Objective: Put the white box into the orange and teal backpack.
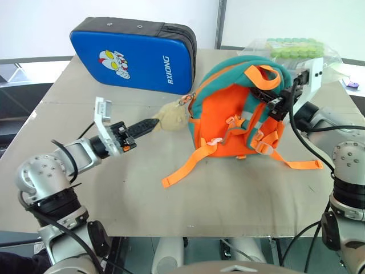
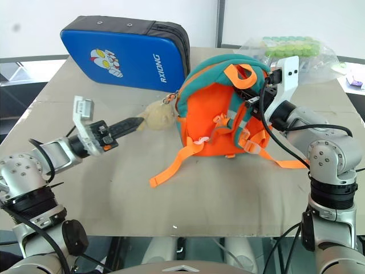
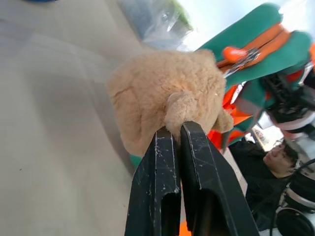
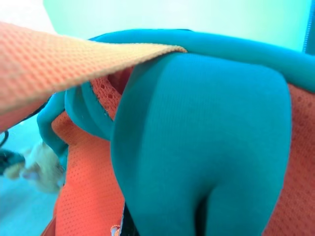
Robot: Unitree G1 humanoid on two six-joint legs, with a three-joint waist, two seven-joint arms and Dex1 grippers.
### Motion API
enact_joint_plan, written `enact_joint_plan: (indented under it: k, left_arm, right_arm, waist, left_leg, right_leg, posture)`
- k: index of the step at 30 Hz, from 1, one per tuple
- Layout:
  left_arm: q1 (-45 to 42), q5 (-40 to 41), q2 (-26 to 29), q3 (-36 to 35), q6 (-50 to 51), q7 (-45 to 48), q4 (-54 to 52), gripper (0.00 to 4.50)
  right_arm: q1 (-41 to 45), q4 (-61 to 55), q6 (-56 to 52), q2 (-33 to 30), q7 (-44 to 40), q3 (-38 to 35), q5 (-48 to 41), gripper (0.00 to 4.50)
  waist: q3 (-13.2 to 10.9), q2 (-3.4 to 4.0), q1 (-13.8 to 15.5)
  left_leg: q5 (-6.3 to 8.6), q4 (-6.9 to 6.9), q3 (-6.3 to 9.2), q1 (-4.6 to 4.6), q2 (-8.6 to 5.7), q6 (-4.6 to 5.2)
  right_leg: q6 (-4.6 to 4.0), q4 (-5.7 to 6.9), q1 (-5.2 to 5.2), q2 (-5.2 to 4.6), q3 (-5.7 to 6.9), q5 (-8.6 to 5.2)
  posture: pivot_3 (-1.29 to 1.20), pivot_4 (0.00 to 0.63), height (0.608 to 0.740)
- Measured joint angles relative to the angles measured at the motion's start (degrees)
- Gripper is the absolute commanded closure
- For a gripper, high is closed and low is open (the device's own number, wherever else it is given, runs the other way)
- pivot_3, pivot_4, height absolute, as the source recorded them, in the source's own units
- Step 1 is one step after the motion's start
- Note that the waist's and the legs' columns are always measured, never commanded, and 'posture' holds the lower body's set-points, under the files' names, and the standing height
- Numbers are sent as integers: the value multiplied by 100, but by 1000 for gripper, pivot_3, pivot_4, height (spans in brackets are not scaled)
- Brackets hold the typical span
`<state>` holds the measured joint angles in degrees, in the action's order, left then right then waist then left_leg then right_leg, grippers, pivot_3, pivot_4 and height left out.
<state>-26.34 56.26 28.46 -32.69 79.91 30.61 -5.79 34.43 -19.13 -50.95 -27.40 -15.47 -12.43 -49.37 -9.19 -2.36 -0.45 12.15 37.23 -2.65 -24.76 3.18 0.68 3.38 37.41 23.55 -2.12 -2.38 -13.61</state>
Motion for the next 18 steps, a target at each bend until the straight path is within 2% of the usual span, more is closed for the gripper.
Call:
enact_joint_plan:
  k: [6,14,18]
  left_arm:
    - [195,-282,-132,384,-499,-339,168,4411]
    - [248,-509,81,1068,-1087,-285,302,4411]
    - [275,-820,-172,1623,-1688,-254,169,4411]
  right_arm:
    - [182,217,-5,48,469,-333,-131,4500]
    - [295,360,17,95,978,-426,-255,4500]
    - [-89,-13,226,-121,917,-400,-62,4500]
  waist:
    - [0,0,-3]
    - [0,0,14]
    - [0,1,77]
  left_leg:
    - [0,-4,-2,-2,0,0]
    - [0,-6,-2,-3,0,0]
    - [0,-11,0,-9,-1,0]
  right_leg:
    - [0,-3,2,0,-1,0]
    - [0,-5,2,0,0,0]
    - [0,-20,2,-1,3,0]
  posture:
    - [0,150,740]
    - [0,150,740]
    - [0,150,740]
